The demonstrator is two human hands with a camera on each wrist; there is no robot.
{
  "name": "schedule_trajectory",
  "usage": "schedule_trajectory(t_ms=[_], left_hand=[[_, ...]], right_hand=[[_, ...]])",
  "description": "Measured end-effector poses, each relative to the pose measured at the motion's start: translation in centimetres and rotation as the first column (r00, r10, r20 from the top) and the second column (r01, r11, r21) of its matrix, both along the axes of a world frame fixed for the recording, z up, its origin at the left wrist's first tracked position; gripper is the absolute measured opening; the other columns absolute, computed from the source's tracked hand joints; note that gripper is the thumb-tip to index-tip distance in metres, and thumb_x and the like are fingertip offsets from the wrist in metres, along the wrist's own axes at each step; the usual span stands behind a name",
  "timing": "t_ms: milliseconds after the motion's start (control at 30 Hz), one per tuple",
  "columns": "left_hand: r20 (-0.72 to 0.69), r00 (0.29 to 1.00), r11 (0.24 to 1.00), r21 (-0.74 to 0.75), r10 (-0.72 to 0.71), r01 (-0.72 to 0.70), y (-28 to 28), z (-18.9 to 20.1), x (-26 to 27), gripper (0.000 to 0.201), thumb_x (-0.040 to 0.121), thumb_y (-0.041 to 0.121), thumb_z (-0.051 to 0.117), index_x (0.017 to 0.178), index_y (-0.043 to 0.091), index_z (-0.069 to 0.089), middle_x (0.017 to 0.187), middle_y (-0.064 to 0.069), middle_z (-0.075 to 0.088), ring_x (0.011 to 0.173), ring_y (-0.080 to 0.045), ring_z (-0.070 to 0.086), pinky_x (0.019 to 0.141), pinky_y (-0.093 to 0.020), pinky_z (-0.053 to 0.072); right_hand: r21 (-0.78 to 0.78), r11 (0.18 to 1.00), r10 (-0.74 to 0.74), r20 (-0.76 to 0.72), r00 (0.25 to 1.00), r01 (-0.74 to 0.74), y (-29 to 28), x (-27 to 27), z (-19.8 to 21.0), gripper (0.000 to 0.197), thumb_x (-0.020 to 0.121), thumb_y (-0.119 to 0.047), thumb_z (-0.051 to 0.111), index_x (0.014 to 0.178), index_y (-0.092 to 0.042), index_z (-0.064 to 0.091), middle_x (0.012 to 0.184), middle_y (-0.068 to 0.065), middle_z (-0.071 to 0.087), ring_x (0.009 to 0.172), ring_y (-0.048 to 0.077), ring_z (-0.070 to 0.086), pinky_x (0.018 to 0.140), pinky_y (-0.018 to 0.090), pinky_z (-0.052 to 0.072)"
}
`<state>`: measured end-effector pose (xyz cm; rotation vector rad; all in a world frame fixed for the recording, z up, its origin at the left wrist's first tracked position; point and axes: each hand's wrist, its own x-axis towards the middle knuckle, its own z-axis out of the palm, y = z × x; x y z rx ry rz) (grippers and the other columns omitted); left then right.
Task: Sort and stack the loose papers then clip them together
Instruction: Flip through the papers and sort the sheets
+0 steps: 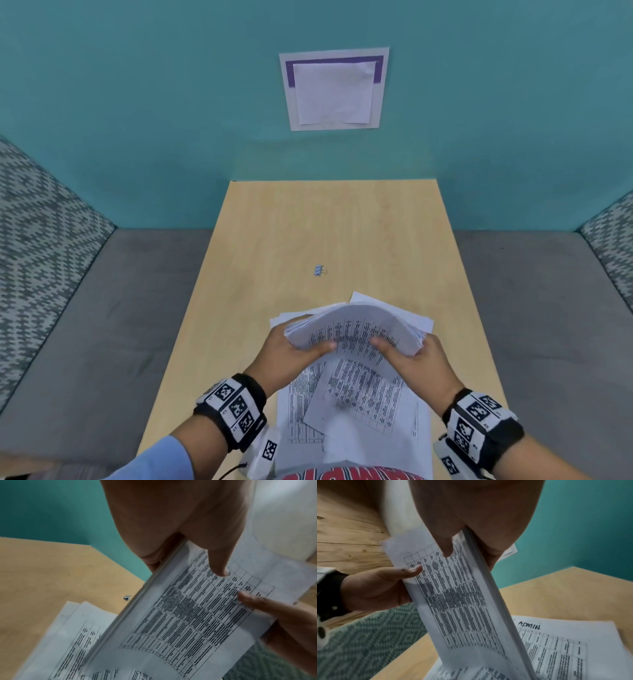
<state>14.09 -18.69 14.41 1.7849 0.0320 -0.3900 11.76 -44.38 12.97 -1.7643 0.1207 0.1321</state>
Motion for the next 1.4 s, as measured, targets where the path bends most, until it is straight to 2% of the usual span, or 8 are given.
schedule_trajectory(t_ms=[233, 367, 533, 633, 800, 966, 1133, 1400], left_hand=[[0.149, 0.984, 0.977, -0.204, 0.096, -0.064, 0.7, 2.9, 0.4, 0.04, 0.095, 0.046, 0.063, 0.113, 0.015, 0.081, 0.118, -0.001, 0.08, 0.112, -0.015, 0.073, 0.093, -0.019, 0.055], [0.144, 0.983, 0.984, -0.157, 0.111, -0.088, 0.3, 3.8, 0.9, 0.025, 0.106, 0.026, 0.062, 0.101, 0.013, 0.083, 0.107, -0.006, 0.082, 0.105, -0.024, 0.074, 0.089, -0.026, 0.053], [0.139, 0.99, 0.978, -0.21, 0.019, 0.011, 1.0, 3.5, 0.8, 0.045, 0.086, 0.037, 0.076, 0.126, 0.017, 0.072, 0.122, -0.005, 0.079, 0.114, -0.014, 0.073, 0.092, -0.018, 0.054], [-0.009, 0.994, 0.983, -0.154, -0.106, 0.104, 2.0, 1.9, 1.3, 0.069, 0.079, 0.017, 0.093, 0.139, 0.034, 0.063, 0.133, -0.005, 0.072, 0.118, -0.018, 0.072, 0.099, -0.033, 0.059], [-0.008, 0.998, 0.995, 0.069, -0.066, 0.066, 2.4, 0.2, 1.8, 0.034, 0.087, 0.042, 0.085, 0.12, 0.037, 0.076, 0.12, -0.001, 0.081, 0.115, -0.022, 0.075, 0.106, -0.05, 0.057], [0.118, 0.974, 0.974, -0.138, 0.194, -0.177, 2.4, 2.3, 2.5, 0.036, 0.087, 0.008, 0.085, 0.12, 0.016, 0.077, 0.112, 0.01, 0.084, 0.103, -0.003, 0.079, 0.086, -0.017, 0.06], [-0.012, 1.0, 1.0, -0.012, -0.004, 0.004, 3.4, -1.2, 2.3, 0.039, 0.081, 0.01, 0.091, 0.118, 0.016, 0.079, 0.116, -0.008, 0.082, 0.11, -0.024, 0.077, 0.096, -0.036, 0.062], [-0.053, 0.997, 0.995, 0.084, 0.05, -0.046, 4.0, -2.4, 2.4, 0.017, 0.091, 0.025, 0.083, 0.106, 0.031, 0.078, 0.112, -0.002, 0.083, 0.102, -0.008, 0.079, 0.094, -0.035, 0.064]], right_hand=[[0.03, 1.0, 0.004, 0.03, 1.0, -0.005, -0.3, 1.0, 1.3, 0.018, 0.087, -0.019, 0.085, 0.102, -0.03, 0.083, 0.101, -0.009, 0.084, 0.1, 0.011, 0.078, 0.094, 0.033, 0.06], [-0.022, 1.0, 0.006, 0.007, 1.0, -0.006, -0.8, 0.6, 0.9, 0.022, 0.083, -0.024, 0.088, 0.104, -0.027, 0.082, 0.104, -0.01, 0.083, 0.103, 0.012, 0.078, 0.1, 0.044, 0.06], [-0.013, 0.999, 0.051, -0.112, 0.992, -0.053, -0.6, 0.9, -0.2, 0.053, 0.066, -0.065, 0.089, 0.109, -0.037, 0.079, 0.106, 0.02, 0.079, 0.105, 0.058, 0.066, 0.091, 0.071, 0.054], [0.005, 0.998, 0.057, -0.165, 0.985, -0.057, -0.3, 1.3, -0.4, 0.06, 0.059, -0.076, 0.084, 0.102, -0.033, 0.082, 0.103, 0.014, 0.082, 0.105, 0.043, 0.073, 0.095, 0.062, 0.056], [-0.073, 0.993, 0.081, -0.167, 0.983, -0.094, 1.2, 2.7, -0.9, 0.087, 0.063, -0.087, 0.074, 0.106, -0.012, 0.077, 0.11, 0.034, 0.072, 0.101, 0.053, 0.069, 0.089, 0.065, 0.057], [-0.048, 0.998, -0.055, -0.184, 0.981, 0.046, 1.6, 3.7, -0.7, 0.108, 0.052, -0.082, 0.086, 0.128, -0.008, 0.064, 0.111, 0.03, 0.074, 0.104, 0.042, 0.074, 0.088, 0.065, 0.059], [-0.051, 0.997, -0.063, -0.247, 0.967, 0.052, 1.9, 2.8, -1.0, 0.056, 0.073, -0.053, 0.091, 0.085, -0.006, 0.064, 0.085, 0.023, 0.077, 0.078, 0.038, 0.074, 0.07, 0.042, 0.059], [0.078, 0.996, -0.028, -0.174, 0.984, 0.042, 1.9, 3.8, -1.4, 0.04, 0.083, -0.04, 0.087, 0.103, -0.006, 0.08, 0.096, 0.021, 0.081, 0.087, 0.026, 0.075, 0.083, 0.042, 0.057]])
